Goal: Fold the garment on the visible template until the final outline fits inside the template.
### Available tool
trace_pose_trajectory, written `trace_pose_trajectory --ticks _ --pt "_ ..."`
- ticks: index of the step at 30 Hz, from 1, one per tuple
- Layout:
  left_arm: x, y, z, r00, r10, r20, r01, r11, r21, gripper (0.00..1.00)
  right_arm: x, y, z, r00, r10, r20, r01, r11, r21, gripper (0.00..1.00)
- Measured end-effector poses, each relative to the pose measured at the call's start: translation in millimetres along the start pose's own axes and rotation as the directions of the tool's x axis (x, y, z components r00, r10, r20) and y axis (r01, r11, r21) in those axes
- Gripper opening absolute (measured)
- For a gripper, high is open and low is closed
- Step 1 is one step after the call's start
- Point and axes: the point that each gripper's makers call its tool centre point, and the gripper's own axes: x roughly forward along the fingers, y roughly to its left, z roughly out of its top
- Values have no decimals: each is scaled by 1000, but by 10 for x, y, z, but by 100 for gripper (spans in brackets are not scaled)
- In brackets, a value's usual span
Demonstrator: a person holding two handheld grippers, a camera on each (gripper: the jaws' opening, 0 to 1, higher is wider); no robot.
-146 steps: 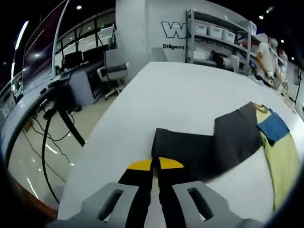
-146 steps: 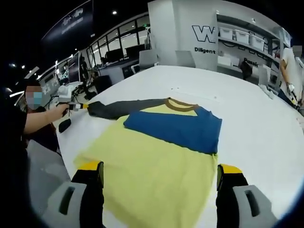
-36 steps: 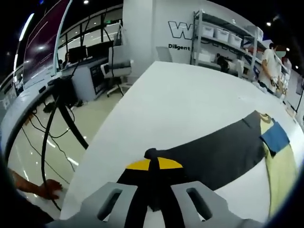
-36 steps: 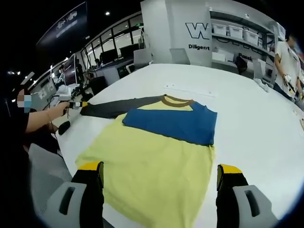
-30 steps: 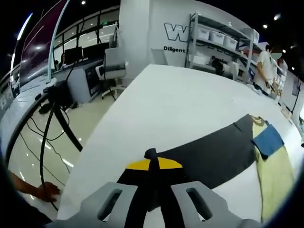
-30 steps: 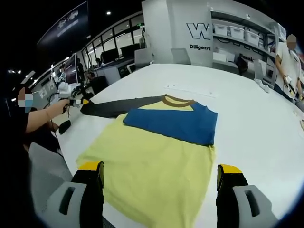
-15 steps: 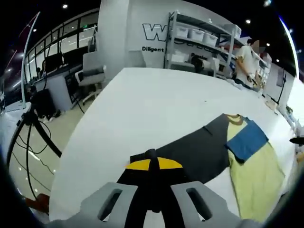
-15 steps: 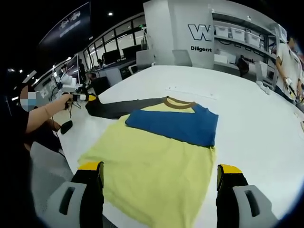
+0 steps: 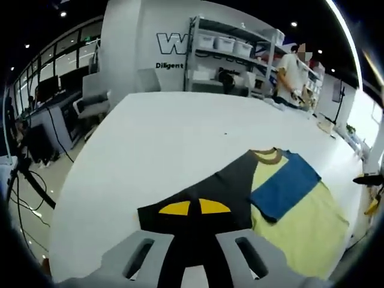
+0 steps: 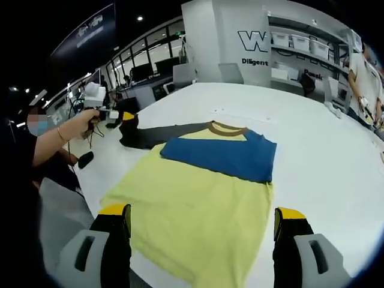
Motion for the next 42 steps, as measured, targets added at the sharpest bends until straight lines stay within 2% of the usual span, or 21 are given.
trace_pose_trajectory --ticks 12,20,24,29,37,42 --pt "96 -440 128 998 -64 6 64 997 36 1 -8 5 -37 1000 3 2 -3 1000 8 99" --pt "190 -893 242 990 -139 7 138 986 92 1 -20 26 -60 1000 6 0 -6 1000 6 99" --pt "228 -1057 274 987 -162 6 160 982 105 1 -19 46 -73 1000 8 -2 -8 1000 7 99" --pt "276 -1309 355 977 -215 13 212 970 116 1 -22 65 -93 1000 8 -6 -8 1000 2 99" --pt "361 -1602 464 967 -254 14 250 960 125 1 -16 94 -128 1000 10 -11 -10 1000 7 99" --pt "420 -1881 538 954 -301 15 295 944 148 1 -12 98 -161 1000 9 -21 -9 1000 8 99"
